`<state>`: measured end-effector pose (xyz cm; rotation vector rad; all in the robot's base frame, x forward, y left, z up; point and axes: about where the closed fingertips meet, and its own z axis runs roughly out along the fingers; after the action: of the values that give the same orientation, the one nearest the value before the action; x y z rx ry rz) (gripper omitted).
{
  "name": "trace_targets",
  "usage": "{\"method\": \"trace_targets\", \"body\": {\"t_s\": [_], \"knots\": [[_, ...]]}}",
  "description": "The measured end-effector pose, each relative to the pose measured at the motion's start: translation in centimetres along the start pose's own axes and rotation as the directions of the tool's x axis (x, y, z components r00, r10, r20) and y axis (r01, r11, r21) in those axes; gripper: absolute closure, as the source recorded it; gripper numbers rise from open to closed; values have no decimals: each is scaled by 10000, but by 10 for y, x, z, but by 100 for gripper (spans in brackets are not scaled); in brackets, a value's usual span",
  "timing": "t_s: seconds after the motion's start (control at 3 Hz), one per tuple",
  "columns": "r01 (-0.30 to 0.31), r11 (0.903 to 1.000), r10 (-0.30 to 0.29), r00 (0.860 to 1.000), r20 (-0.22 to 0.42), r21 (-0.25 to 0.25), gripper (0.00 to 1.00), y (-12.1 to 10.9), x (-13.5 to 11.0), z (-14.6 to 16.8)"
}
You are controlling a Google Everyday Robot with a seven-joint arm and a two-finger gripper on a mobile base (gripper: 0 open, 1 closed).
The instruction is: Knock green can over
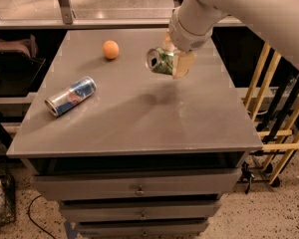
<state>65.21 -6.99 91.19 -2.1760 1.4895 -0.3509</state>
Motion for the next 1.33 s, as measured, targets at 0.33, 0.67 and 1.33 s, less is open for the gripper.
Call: {"method": "trace_targets", "body": {"t_s": [0.33, 0.67, 1.33], "knots": [[1384, 9854, -1460, 9865, -742, -991, 100, 12, -4, 9], [2250, 9565, -2457, 9644, -974, -1855, 100, 22, -9, 19], [2976, 9080, -3274, 9432, -564, -2950, 100, 37, -22, 33]]}}
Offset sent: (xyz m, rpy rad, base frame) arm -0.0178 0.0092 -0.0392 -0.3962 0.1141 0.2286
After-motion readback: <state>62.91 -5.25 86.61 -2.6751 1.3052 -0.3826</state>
